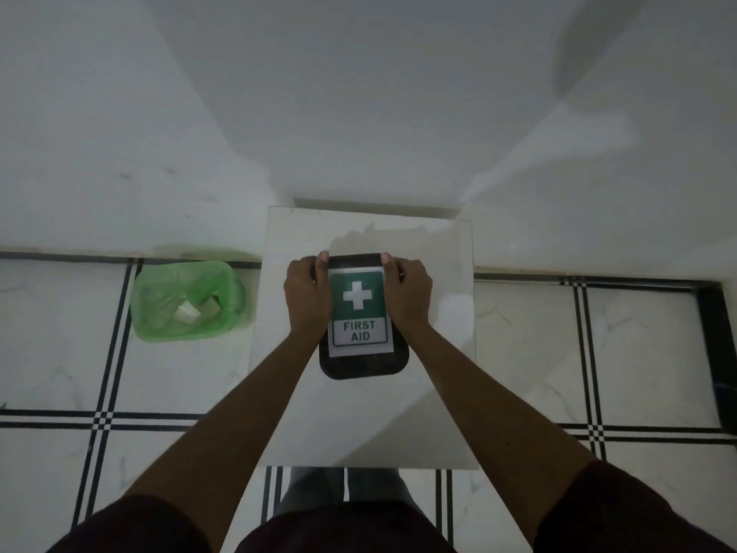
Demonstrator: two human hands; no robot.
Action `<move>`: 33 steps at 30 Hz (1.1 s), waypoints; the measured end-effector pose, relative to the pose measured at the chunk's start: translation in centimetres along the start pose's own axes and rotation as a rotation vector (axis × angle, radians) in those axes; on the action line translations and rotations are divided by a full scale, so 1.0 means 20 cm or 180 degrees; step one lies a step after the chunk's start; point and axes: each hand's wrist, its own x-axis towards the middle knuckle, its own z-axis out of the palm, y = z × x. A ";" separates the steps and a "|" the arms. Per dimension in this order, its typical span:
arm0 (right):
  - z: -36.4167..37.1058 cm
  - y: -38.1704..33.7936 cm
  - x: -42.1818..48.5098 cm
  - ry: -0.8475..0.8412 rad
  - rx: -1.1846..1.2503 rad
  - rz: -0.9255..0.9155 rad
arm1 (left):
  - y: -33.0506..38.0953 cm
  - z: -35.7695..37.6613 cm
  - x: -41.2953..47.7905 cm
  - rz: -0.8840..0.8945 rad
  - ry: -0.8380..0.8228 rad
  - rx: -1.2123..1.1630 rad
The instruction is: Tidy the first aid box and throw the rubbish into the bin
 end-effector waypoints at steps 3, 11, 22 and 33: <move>0.00 0.03 -0.13 -0.0302 -0.0635 -0.0578 | 0.01 -0.04 -0.07 0.0746 -0.0439 0.0840; 0.04 0.17 -0.29 -0.0191 -0.2212 -0.1643 | -0.12 -0.05 -0.27 0.1328 -0.1137 0.2212; 0.03 0.14 -0.28 -0.0409 -0.2343 -0.1547 | -0.09 -0.07 -0.27 0.1384 -0.1175 0.2545; -0.01 0.13 -0.39 -0.0379 -0.2346 -0.1469 | -0.08 -0.16 -0.38 0.1122 -0.1118 0.2309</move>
